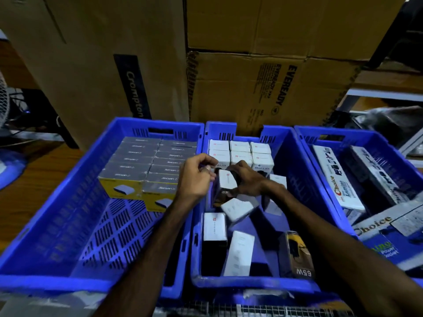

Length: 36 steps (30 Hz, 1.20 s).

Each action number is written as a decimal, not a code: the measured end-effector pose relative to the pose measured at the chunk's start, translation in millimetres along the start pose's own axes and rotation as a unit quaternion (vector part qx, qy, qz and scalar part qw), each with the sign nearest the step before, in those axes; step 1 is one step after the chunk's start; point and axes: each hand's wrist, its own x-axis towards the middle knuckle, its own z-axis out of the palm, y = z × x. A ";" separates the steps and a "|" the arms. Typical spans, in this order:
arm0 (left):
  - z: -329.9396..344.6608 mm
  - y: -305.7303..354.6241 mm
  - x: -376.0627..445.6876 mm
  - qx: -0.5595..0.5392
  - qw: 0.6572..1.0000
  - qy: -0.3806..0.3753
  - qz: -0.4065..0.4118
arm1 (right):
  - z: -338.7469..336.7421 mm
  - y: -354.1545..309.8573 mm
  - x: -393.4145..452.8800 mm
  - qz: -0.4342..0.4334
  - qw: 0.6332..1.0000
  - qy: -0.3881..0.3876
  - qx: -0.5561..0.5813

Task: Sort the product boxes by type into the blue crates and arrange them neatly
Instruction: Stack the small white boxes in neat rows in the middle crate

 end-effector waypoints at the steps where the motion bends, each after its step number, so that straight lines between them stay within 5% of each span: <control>1: -1.2 0.5 -0.5 0.000 1.000 -0.001 -0.001 | -5.2 5.9 -2.9 0.002 1.000 -0.016 0.009; 5: -3.3 1.5 -3.1 0.014 1.000 -0.004 0.002 | -35.2 29.3 -18.5 -0.004 0.996 -0.069 0.049; 11: 2.2 -5.8 -2.5 0.093 0.993 -0.046 0.050 | -82.3 36.4 -42.7 -0.008 0.974 -0.025 0.227; 14: 4.8 -3.1 -6.8 0.091 0.990 -0.082 0.073 | -101.6 24.9 -57.7 -0.064 0.961 -0.061 0.261; 19: 4.6 7.7 -13.4 -0.059 0.986 -0.158 -0.010 | -122.2 12.4 -81.2 -0.124 0.939 -0.115 0.298; 25: -2.1 20.6 -19.5 -0.220 0.932 -0.279 -0.067 | -119.6 5.6 -89.5 -0.153 0.886 -0.142 0.414; 29: 0.1 14.8 -17.1 -0.143 0.971 -0.186 -0.041 | -116.7 3.4 -85.1 -0.098 0.880 -0.094 0.455; 32: -0.1 10.6 -15.1 -0.035 0.995 -0.094 -0.011 | -114.3 -2.1 -84.0 -0.081 0.915 -0.053 0.392; 36: 3.5 11.1 -16.9 -0.004 0.997 -0.078 0.015 | -115.1 -13.0 -76.7 -0.091 0.953 0.040 0.285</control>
